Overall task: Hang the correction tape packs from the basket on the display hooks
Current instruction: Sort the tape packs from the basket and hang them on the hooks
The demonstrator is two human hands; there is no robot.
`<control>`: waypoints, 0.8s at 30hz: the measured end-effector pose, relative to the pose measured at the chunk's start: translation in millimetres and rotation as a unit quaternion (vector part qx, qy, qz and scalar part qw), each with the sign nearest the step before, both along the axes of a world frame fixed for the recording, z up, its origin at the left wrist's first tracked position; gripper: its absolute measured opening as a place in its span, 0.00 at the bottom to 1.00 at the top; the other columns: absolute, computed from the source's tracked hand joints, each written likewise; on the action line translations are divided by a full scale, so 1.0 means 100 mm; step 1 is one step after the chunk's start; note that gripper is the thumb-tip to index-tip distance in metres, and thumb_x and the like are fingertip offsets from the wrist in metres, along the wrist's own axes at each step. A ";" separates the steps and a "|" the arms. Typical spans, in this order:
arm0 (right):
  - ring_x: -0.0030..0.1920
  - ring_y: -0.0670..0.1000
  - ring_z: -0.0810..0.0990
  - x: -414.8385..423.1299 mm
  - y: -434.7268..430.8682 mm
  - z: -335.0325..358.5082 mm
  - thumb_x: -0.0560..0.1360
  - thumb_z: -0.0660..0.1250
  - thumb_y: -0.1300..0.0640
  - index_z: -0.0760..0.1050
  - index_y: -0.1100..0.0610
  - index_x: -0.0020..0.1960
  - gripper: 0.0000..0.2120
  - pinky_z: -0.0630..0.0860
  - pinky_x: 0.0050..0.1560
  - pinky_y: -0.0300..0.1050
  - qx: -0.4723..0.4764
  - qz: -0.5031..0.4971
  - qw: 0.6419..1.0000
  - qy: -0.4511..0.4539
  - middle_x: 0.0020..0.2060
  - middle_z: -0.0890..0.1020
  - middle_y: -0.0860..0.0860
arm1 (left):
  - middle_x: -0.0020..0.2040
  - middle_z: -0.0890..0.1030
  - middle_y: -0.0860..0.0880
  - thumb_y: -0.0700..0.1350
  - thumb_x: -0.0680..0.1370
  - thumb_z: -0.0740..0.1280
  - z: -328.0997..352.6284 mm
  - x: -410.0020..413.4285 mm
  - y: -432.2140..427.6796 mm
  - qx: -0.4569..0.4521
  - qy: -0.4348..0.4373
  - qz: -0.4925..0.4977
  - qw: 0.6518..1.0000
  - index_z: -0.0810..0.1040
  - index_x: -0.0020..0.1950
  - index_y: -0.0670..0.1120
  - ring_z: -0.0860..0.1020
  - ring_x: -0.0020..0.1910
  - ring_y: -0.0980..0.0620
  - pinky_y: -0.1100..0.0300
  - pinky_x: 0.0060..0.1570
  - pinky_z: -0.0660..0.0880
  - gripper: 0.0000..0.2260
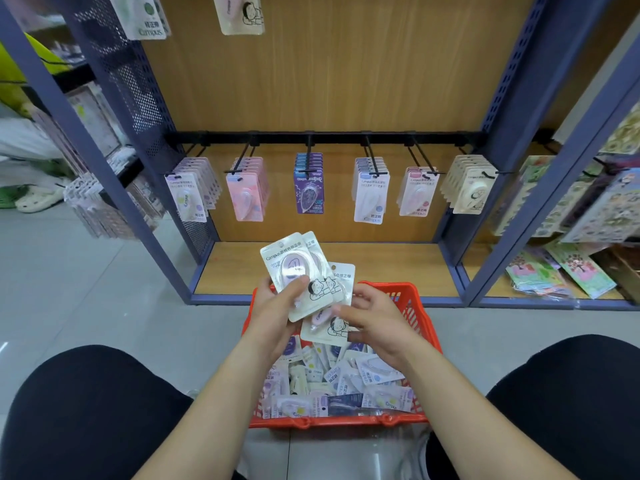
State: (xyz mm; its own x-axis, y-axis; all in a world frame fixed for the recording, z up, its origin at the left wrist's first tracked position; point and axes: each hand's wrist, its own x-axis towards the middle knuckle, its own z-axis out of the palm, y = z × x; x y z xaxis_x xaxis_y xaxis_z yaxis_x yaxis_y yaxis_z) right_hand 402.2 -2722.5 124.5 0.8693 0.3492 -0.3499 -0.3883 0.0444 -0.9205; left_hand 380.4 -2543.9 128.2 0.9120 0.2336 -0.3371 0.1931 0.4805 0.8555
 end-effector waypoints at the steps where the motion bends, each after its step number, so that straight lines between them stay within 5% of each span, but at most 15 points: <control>1: 0.54 0.58 0.86 -0.01 0.01 0.01 0.73 0.76 0.66 0.77 0.59 0.60 0.17 0.82 0.54 0.56 -0.012 -0.004 1.000 -0.015 0.52 0.87 0.54 | 0.55 0.86 0.42 0.37 0.78 0.72 0.03 0.01 0.02 0.003 0.002 0.001 1.000 0.75 0.65 0.46 0.86 0.52 0.42 0.43 0.52 0.82 0.17; 8: 0.53 0.54 0.86 0.31 0.20 0.36 0.72 0.74 0.70 0.78 0.56 0.60 0.20 0.81 0.60 0.61 -0.054 -0.018 0.994 -0.095 0.50 0.88 0.51 | 0.58 0.85 0.43 0.39 0.73 0.77 0.47 0.19 0.36 0.061 -0.035 0.031 0.997 0.71 0.70 0.44 0.86 0.52 0.43 0.41 0.55 0.82 0.27; 11: 0.49 0.54 0.86 0.57 0.33 0.60 0.72 0.70 0.72 0.79 0.55 0.54 0.16 0.80 0.57 0.61 -0.064 -0.066 0.988 -0.125 0.45 0.88 0.50 | 0.59 0.85 0.45 0.41 0.73 0.78 0.75 0.34 0.70 0.088 -0.052 0.042 0.994 0.71 0.70 0.47 0.87 0.51 0.45 0.44 0.52 0.83 0.28; 19: 0.53 0.52 0.87 1.27 1.11 1.62 0.78 0.68 0.65 0.75 0.52 0.60 0.14 0.82 0.48 0.54 -0.035 -0.043 0.965 -0.255 0.50 0.88 0.47 | 0.58 0.85 0.49 0.42 0.70 0.80 1.47 0.66 1.59 0.173 -0.157 0.088 0.968 0.73 0.69 0.50 0.85 0.54 0.45 0.44 0.52 0.82 0.30; 24: 0.54 0.54 0.85 1.47 1.78 2.07 0.69 0.68 0.64 0.78 0.51 0.57 0.18 0.81 0.53 0.55 -0.031 -0.011 0.962 -0.269 0.47 0.87 0.47 | 0.57 0.85 0.46 0.46 0.63 0.79 1.54 0.84 1.77 0.130 -0.179 0.135 0.966 0.76 0.63 0.50 0.85 0.54 0.44 0.41 0.54 0.82 0.29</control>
State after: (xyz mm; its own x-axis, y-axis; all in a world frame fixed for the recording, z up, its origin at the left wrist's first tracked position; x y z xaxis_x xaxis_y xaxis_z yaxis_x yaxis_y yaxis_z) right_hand 549.1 -2544.4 331.4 0.9376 0.3208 0.1342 0.1467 -0.0150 -0.9891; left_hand 464.7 -2366.5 282.5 0.8534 0.5133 0.0907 -0.2393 0.2312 0.9430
